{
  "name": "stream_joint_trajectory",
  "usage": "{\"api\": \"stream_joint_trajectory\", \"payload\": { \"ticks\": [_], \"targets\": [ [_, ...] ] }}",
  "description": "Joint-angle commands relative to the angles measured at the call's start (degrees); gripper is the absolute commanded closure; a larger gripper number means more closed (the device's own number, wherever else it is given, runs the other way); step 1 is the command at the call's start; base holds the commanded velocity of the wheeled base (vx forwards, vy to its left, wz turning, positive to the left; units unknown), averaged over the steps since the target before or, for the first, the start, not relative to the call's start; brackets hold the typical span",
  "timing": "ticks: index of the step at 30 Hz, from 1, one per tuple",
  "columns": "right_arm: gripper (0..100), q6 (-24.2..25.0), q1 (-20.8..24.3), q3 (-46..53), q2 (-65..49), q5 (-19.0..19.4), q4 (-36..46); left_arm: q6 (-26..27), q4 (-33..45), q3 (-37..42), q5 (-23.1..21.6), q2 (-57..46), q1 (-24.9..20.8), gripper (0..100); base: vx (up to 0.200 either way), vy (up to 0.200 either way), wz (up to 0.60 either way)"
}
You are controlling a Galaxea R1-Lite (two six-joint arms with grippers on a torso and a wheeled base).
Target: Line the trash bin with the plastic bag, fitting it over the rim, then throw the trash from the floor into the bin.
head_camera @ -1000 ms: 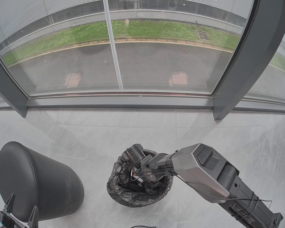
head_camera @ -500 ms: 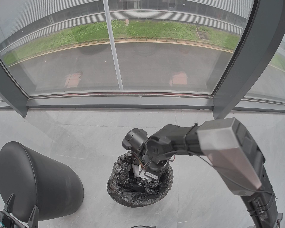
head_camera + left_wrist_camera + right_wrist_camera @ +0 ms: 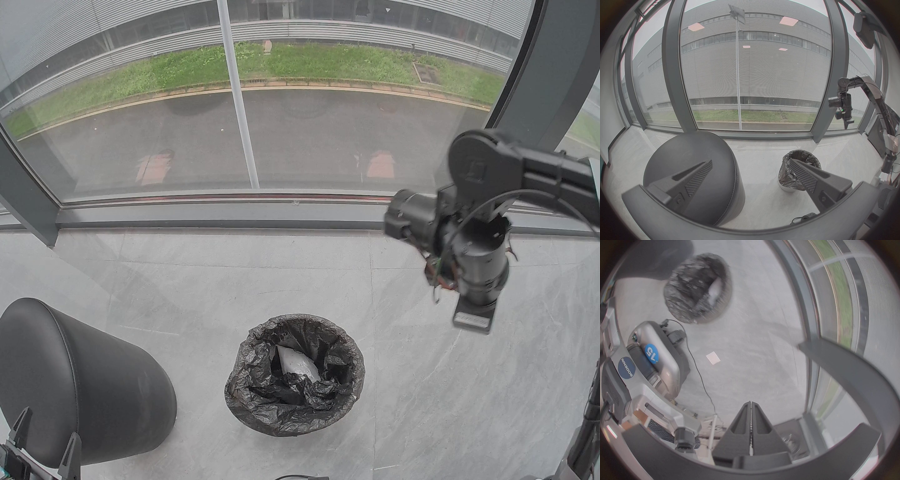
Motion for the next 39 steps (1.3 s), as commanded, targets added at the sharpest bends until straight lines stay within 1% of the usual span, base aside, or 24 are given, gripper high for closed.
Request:
{"api": "stream_joint_trajectory", "payload": {
  "ticks": [1, 3, 4, 6, 7, 8, 10, 11, 12, 14, 16, 17, 18, 21, 24, 25, 26, 27, 28, 29, 32, 33, 35, 39],
  "targets": [
    [100, 5.1, -11.8, 0.0, -15.9, -0.8, 3.3, 0.0, 0.0, 0.9, 0.0, -0.8, 0.0, 0, 0.000, 0.000, 0.00],
    [100, 5.0, -14.7, 0.0, -20.9, -0.1, 3.2, 0.0, 0.0, 0.9, 0.0, -0.8, 0.0, 0, 0.000, 0.000, 0.00],
    [100, 5.0, -14.7, 0.0, -20.9, -0.1, 3.2, 0.0, 0.0, 0.9, 0.0, -0.8, 0.0, 0, 0.000, 0.000, 0.00],
    [100, 5.0, -19.1, 0.0, -29.3, 1.5, 2.5, 0.1, 0.0, 0.9, 0.0, -0.8, 0.0, 0, 0.000, 0.000, 0.00],
    [100, 5.0, -19.1, 0.0, -29.3, 1.5, 2.5, 0.1, 0.0, 0.9, 0.0, -0.8, 0.0, 0, 0.000, 0.000, 0.00],
    [100, 5.0, -22.2, 0.0, -33.6, 3.1, 2.2, 0.0, 0.0, 0.9, 0.0, -0.8, 0.0, 0, 0.000, 0.000, 0.00],
    [100, 5.5, -24.2, 8.3, -37.9, 5.0, 1.4, 0.0, 0.0, 0.9, 0.0, -0.8, 0.0, 0, 0.000, 0.000, 0.00],
    [100, 5.5, -24.2, 8.3, -37.9, 5.0, 1.4, 0.0, 0.0, 0.9, 0.0, -0.8, 0.0, 0, 0.000, 0.000, 0.00],
    [100, 6.6, -25.5, 16.9, -42.8, 5.8, -3.2, 0.0, 0.0, 0.9, 0.0, -0.8, 0.0, 0, 0.000, 0.000, 0.00],
    [100, 7.4, -26.8, 26.3, -48.1, 6.4, -9.3, 0.1, 0.0, 0.9, 0.0, -0.8, 0.0, 0, 0.000, 0.000, 0.00],
    [100, 7.1, -28.2, 35.6, -53.6, 7.9, -16.6, 0.0, 0.0, 0.9, 0.0, -0.8, 0.0, 0, 0.000, 0.000, 0.00],
    [100, 7.0, -28.3, 36.3, -54.0, 8.1, -17.2, 0.0, 0.0, 0.9, 0.0, -0.8, 0.0, 0, 0.000, 0.000, 0.00],
    [100, 7.2, -30.5, 44.6, -58.9, 10.6, -24.2, 0.0, 0.0, 0.9, 0.0, -0.8, 0.0, 0, 0.000, 0.000, 0.00],
    [100, 7.4, -35.3, 54.5, -66.5, 14.6, -31.4, 0.0, 0.0, 0.9, 0.0, -0.8, 0.0, 0, 0.000, 0.000, 0.00],
    [100, 7.9, -40.7, 60.4, -74.7, 19.9, -34.7, 0.0, 0.0, 0.9, 0.0, -0.8, 0.0, 0, 0.000, 0.000, 0.00],
    [100, 8.1, -41.5, 60.9, -76.1, 21.0, -34.9, 0.0, 0.0, 0.9, 0.0, -0.8, 0.0, 0, 0.000, 0.000, 0.00],
    [100, 9.1, -43.8, 62.6, -81.5, 24.9, -35.2, 0.0, 0.0, 0.9, 0.0, -0.8, 0.0, 0, 0.000, 0.000, 0.00],
    [100, 9.4, -44.4, 63.3, -84.0, 26.1, -35.2, 0.0, 0.0, 0.9, 0.0, -0.8, 0.0, 0, 0.000, 0.000, 0.00],
    [100, 9.4, -44.4, 63.3, -84.0, 26.1, -35.2, 0.0, 0.0, 0.9, 0.0, -0.8, 0.0, 0, 0.000, 0.000, 0.00],
    [100, 9.7, -44.8, 65.2, -90.7, 27.6, -35.2, 0.0, 0.0, 0.9, 0.0, -0.8, 0.0, 0, 0.000, 0.000, 0.00],
    [100, 10.6, -44.7, 67.0, -95.2, 28.1, -35.3, 0.0, 0.0, 0.9, 0.0, -0.8, 0.0, 0, 0.000, 0.000, 0.00],
    [100, 11.9, -44.4, 67.1, -97.0, 28.3, -35.2, 0.0, 0.0, 0.9, 0.0, -0.8, 0.0, 0, 0.000, 0.000, 0.00],
    [100, 15.1, -41.8, 67.5, -101.5, 28.8, -34.6, 0.0, 0.0, 0.9, 0.0, -0.8, 0.0, 0, 0.000, 0.000, 0.00],
    [100, 15.9, -33.5, 68.6, -110.7, 30.4, -31.0, 0.0, 0.0, 0.9, 0.0, -0.8, 0.0, 0, 0.000, 0.000, 0.00]
  ]
}}
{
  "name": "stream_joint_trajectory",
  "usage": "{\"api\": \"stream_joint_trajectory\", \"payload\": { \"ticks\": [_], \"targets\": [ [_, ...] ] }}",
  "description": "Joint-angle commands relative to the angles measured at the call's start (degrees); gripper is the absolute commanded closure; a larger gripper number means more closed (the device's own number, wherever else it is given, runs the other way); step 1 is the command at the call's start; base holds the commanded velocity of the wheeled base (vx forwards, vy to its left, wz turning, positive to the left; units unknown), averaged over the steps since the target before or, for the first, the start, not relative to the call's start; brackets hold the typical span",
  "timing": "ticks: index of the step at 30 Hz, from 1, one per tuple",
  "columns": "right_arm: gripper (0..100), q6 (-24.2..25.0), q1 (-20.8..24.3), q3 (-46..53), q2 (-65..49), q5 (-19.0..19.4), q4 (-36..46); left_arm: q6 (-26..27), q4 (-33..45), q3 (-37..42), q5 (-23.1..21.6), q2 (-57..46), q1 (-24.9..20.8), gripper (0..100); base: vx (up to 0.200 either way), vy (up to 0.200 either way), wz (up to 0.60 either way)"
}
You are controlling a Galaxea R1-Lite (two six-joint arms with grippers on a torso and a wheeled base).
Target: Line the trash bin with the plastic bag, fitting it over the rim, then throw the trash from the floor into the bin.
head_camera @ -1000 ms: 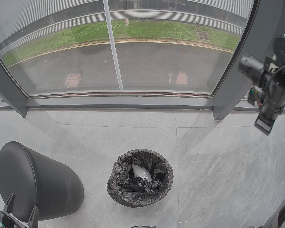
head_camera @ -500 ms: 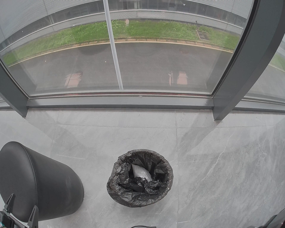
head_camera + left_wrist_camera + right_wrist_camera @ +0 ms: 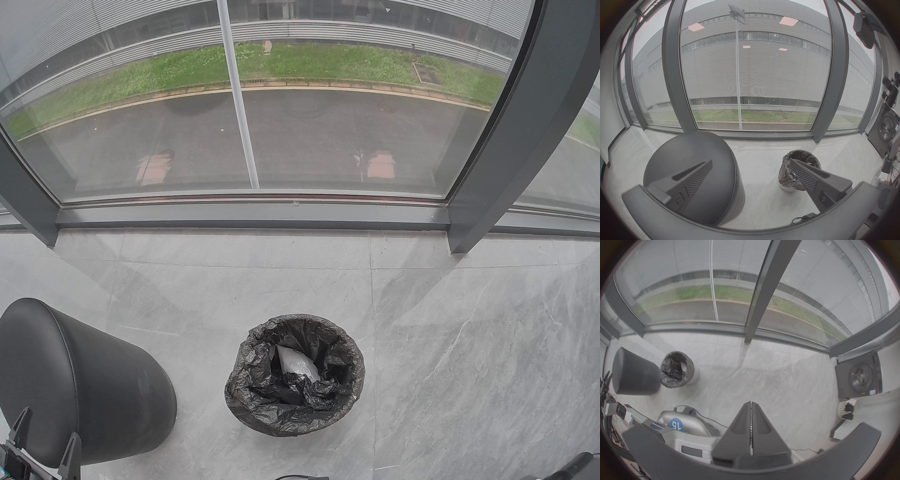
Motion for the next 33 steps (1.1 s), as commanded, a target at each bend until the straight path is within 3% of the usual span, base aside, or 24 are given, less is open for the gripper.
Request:
{"api": "stream_joint_trajectory", "payload": {
  "ticks": [1, 4, 13, 14, 17, 20, 28, 31, 33],
  "targets": [
    [100, 4.6, 7.0, 10.7, -31.0, 7.0, -0.2, 0.0, 0.0, 0.9, 0.0, -0.8, 0.0, 0, 0.000, 0.000, 0.00],
    [100, 6.6, 9.7, 11.3, -32.6, 6.3, 0.8, 0.0, 0.0, 0.9, 0.0, -0.8, 0.0, 0, 0.000, 0.000, 0.00],
    [100, 17.9, 8.1, 11.0, -33.7, 3.4, 1.1, 0.0, 0.0, 0.9, 0.0, -0.8, 0.0, 0, 0.000, 0.000, 0.00],
    [0, 17.9, 8.1, 11.0, -33.7, 3.4, 1.1, 0.0, 0.0, 0.9, 0.0, -0.8, 0.0, 0, 0.000, 0.000, 0.00],
    [0, 18.4, 4.5, 11.0, -34.0, 1.1, 0.6, 0.0, 0.0, 0.9, 0.1, -0.8, 0.0, 0, 0.000, 0.000, 0.00],
    [0, 18.1, -0.3, 11.3, -36.6, 1.5, 0.5, 0.0, 0.0, 0.9, 0.0, -0.8, 0.0, 0, 0.000, 0.000, 0.00],
    [0, 17.4, 1.4, 15.1, -39.3, 3.5, -0.2, 0.1, 0.0, 0.9, 0.0, -0.8, 0.0, 0, 0.000, 0.000, 0.00],
    [0, 16.0, 1.4, 24.1, -39.3, 3.4, -9.8, 0.0, 0.0, 0.9, 0.0, -0.8, 0.0, 0, 0.000, 0.000, 0.00],
    [0, 15.7, 1.4, 34.4, -39.3, 3.5, -26.3, 0.0, 0.0, 0.9, 0.0, -0.8, 0.0, 0, 0.000, 0.000, 0.00]
  ]
}}
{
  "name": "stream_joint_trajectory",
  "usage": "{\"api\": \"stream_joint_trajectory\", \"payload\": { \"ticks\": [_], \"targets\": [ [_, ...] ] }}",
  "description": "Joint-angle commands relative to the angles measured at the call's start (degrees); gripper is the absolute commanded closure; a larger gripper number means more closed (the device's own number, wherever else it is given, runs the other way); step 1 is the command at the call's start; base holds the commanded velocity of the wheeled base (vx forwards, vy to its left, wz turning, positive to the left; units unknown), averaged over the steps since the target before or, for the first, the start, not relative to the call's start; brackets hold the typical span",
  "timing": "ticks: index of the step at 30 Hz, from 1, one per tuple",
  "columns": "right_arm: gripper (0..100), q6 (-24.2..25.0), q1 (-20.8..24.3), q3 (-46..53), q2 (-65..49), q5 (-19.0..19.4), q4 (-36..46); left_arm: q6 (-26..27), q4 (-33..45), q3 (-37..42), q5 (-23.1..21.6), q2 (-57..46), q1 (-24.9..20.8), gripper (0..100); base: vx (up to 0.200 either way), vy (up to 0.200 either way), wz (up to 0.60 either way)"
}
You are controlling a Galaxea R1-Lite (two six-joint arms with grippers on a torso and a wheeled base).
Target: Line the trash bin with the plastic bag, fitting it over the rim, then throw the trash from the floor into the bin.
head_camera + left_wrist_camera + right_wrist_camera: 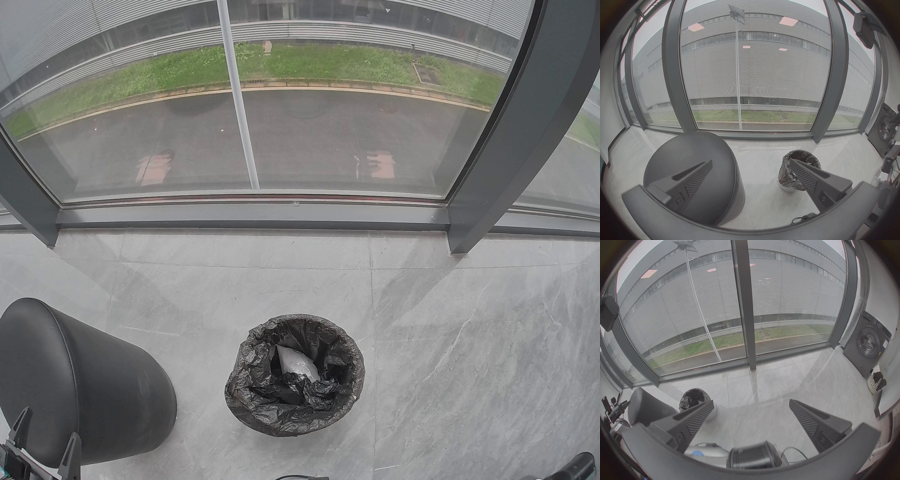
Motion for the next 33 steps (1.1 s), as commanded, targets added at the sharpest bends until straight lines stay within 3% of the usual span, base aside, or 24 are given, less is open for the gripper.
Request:
{"api": "stream_joint_trajectory", "payload": {
  "ticks": [1, 3, 6, 10, 15, 17, 18, 33],
  "targets": [
    [0, -1.6, 0.0, 22.5, -1.1, -0.3, -30.0, -0.1, 0.0, 0.9, 0.0, -0.8, 0.0, 0, 0.000, 0.000, 0.00],
    [0, -4.0, 0.0, 32.9, -1.1, -2.0, -46.5, -0.1, 0.0, 0.9, 0.0, -0.8, 0.0, 0, 0.000, 0.000, 0.00],
    [0, -10.4, 0.0, 39.5, -1.0, -4.2, -58.2, -0.1, 0.0, 0.9, 0.0, -0.8, 0.0, 0, 0.000, 0.000, 0.00],
    [0, -11.4, 0.0, 39.5, -1.0, -2.4, -56.6, -0.1, 0.0, 0.9, 0.0, -0.8, 0.0, 0, 0.000, 0.000, 0.00],
    [0, -11.8, 0.0, 39.4, -1.0, 4.7, -55.3, -0.1, 0.0, 0.9, 0.0, -0.8, 0.0, 0, 0.000, 0.000, 0.00],
    [0, -11.8, 0.0, 39.4, -1.0, 4.7, -55.3, -0.1, 0.0, 0.9, 0.0, -0.8, 0.0, 0, 0.000, 0.000, 0.00],
    [0, -16.3, 0.0, 39.3, -1.0, 9.1, -51.9, 0.0, 0.0, 0.9, 0.0, -0.8, 0.0, 0, 0.000, 0.000, 0.00],
    [0, -13.8, 0.0, 39.5, -0.9, 9.1, -53.0, 0.0, 0.0, 0.9, 0.0, -0.8, 0.0, 0, 0.000, 0.000, 0.00]
  ]
}}
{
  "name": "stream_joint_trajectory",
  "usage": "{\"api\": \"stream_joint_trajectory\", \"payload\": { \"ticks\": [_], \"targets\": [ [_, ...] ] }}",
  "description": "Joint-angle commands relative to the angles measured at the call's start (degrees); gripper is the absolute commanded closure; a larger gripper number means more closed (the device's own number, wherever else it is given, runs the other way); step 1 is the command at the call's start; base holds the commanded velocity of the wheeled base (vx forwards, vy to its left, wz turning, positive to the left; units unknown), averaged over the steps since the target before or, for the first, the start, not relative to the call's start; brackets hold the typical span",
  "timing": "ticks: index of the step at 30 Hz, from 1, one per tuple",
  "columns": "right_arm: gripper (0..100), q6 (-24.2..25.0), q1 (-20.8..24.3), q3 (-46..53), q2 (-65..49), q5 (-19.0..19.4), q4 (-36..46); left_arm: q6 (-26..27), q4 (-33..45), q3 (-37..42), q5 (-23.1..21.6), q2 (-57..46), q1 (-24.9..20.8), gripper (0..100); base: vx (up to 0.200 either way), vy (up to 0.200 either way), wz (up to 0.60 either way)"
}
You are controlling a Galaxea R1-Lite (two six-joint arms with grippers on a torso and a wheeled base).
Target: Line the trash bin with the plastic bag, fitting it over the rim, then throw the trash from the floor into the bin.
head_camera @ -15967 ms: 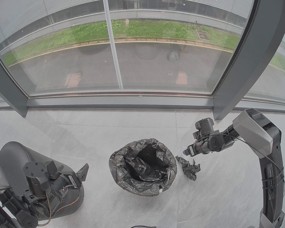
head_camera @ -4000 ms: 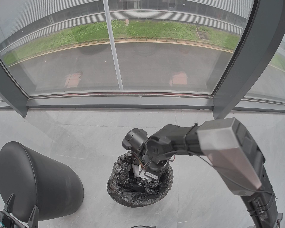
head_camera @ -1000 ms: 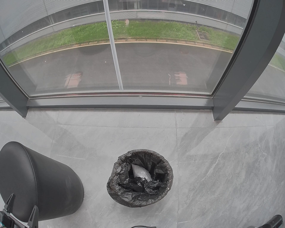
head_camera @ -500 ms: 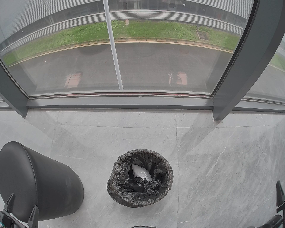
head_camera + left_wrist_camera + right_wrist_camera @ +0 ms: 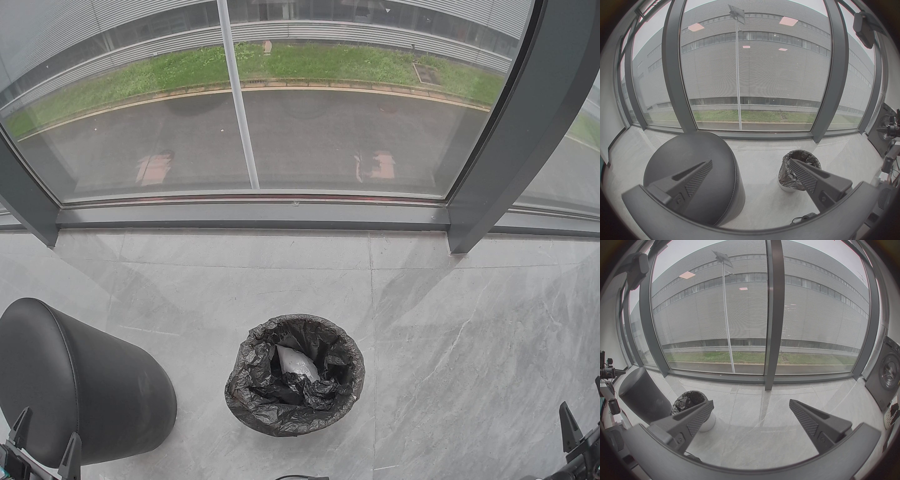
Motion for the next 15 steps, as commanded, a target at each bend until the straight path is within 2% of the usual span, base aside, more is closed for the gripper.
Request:
{"api": "stream_joint_trajectory", "payload": {
  "ticks": [1, 15],
  "targets": [
    [0, -0.1, 0.0, 1.0, -0.5, 0.0, 0.0, 0.0, 0.0, 0.9, 0.0, -0.8, 0.0, 0, 0.000, 0.000, 0.00],
    [0, 0.4, 0.0, 1.0, -0.6, -0.1, 0.0, 0.0, 0.0, 0.9, 0.0, -0.8, 0.0, 0, 0.000, 0.000, 0.00]
  ]
}}
